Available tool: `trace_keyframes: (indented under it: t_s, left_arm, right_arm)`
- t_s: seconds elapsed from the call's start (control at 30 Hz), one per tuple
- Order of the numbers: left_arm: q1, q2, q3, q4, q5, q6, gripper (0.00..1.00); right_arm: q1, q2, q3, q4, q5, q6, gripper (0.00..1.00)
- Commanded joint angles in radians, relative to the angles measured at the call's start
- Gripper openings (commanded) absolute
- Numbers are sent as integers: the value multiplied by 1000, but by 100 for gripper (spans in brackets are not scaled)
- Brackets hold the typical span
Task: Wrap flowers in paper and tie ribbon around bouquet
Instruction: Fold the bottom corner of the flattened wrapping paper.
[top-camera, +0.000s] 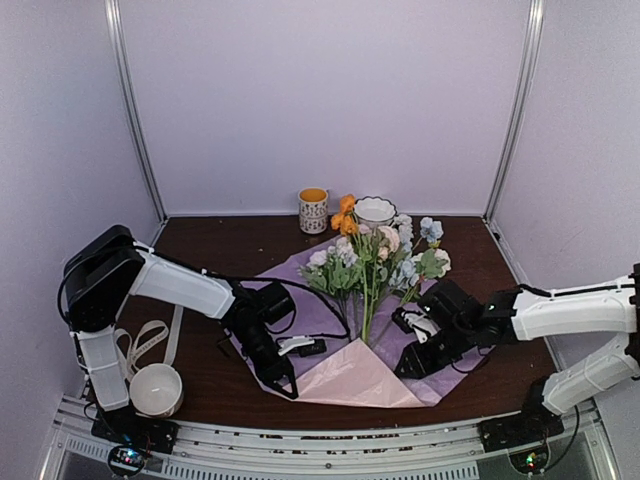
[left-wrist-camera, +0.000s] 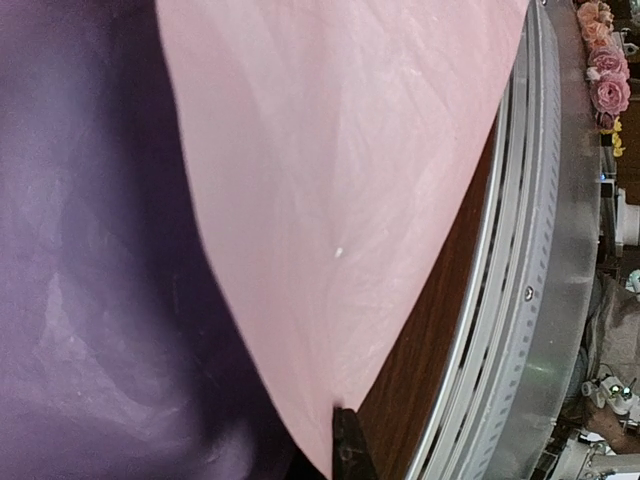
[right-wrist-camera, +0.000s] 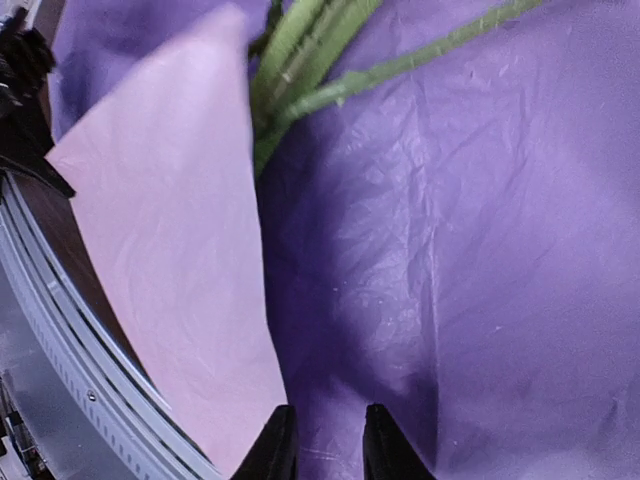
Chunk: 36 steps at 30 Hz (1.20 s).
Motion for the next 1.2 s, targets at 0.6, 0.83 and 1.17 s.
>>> trace_keyframes:
  t_s: [0.6,0.83,1.17]
  left_arm:
    - [12,28,-29,38,-18,-91,0]
    - [17,-123,-62,120,-102,-179,53]
    - [225,-461,-111,185,-529,-399,96]
  right_arm:
    - [183,329,131,421,-135,171,0]
    - [179,431,125,362,-101,205,0]
    - [178,382,156,323,-89,205,0]
